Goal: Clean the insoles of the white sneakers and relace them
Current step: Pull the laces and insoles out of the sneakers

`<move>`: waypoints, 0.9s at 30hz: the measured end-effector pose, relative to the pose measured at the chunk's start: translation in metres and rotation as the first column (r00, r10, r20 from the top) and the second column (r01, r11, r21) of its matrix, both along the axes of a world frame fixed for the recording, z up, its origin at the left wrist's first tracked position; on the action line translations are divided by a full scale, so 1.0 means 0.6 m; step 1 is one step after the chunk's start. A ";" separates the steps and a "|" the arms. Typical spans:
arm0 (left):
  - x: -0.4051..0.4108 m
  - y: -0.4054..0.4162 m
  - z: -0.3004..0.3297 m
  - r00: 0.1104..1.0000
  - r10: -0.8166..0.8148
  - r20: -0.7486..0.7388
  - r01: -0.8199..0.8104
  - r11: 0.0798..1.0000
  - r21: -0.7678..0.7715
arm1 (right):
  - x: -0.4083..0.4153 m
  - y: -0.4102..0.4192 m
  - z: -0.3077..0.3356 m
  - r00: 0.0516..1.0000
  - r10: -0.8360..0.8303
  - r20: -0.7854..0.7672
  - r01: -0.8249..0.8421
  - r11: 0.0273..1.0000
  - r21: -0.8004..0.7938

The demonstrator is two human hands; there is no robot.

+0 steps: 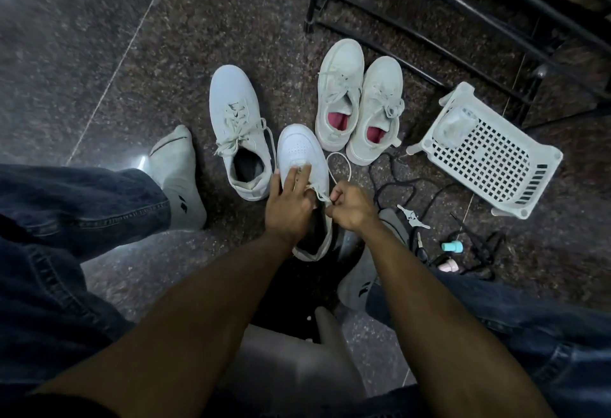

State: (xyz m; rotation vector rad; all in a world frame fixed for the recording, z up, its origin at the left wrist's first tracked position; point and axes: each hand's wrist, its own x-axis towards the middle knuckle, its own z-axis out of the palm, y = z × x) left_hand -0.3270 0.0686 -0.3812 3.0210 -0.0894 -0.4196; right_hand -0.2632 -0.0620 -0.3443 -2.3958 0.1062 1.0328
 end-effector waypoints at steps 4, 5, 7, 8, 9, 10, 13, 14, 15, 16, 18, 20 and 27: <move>-0.007 0.008 -0.018 0.985 -0.006 0.170 0.010 1.000 -0.024 | -0.007 -0.008 -0.013 0.993 -0.108 -0.042 0.111 0.992 0.064; -0.007 0.010 -0.021 0.980 -0.009 0.197 0.016 0.999 -0.034 | -0.010 -0.007 -0.015 0.990 -0.132 -0.047 0.135 0.988 0.072; -0.001 0.015 -0.024 0.977 -0.015 0.213 0.026 0.998 -0.049 | -0.012 -0.004 -0.018 0.987 -0.152 -0.051 0.155 0.986 0.068; 0.004 0.019 -0.025 0.977 -0.019 0.210 0.033 0.997 -0.064 | -0.011 -0.003 -0.017 0.988 -0.149 -0.051 0.152 0.987 0.058; 0.007 0.023 -0.026 0.979 -0.022 0.205 0.041 0.995 -0.087 | -0.011 -0.004 -0.018 0.988 -0.146 -0.048 0.148 0.988 0.043; 0.010 0.027 -0.027 0.978 -0.027 0.205 0.051 0.992 -0.113 | -0.010 -0.003 -0.018 0.989 -0.144 -0.039 0.145 0.989 0.029; 0.017 0.044 -0.027 0.972 -0.092 0.216 0.139 0.967 -0.215 | -0.012 0.003 -0.017 0.991 -0.132 -0.007 0.132 0.991 -0.018; 0.017 0.050 -0.026 0.965 -0.139 0.222 0.196 0.944 -0.263 | -0.014 0.006 -0.015 0.992 -0.127 0.008 0.127 0.991 -0.033; 0.018 0.058 -0.025 0.956 -0.187 0.228 0.253 0.918 -0.306 | -0.017 0.010 -0.014 0.991 -0.132 0.024 0.133 0.990 -0.046; 0.020 0.067 -0.020 0.947 -0.227 0.226 0.294 0.896 -0.333 | -0.019 0.012 -0.013 0.988 -0.151 0.040 0.153 0.987 -0.055; 0.028 0.082 -0.006 0.951 -0.252 0.177 0.302 0.879 -0.368 | -0.025 0.016 -0.010 0.978 -0.198 0.066 0.203 0.977 -0.068; 0.043 0.089 0.016 0.982 -0.174 0.068 0.187 0.882 -0.433 | -0.033 0.020 -0.004 0.975 -0.200 0.100 0.210 0.974 -0.091; 0.080 0.074 0.052 0.913 0.201 -0.354 -0.386 0.702 -0.599 | -0.064 0.022 0.034 0.960 0.035 0.279 0.036 0.968 -0.247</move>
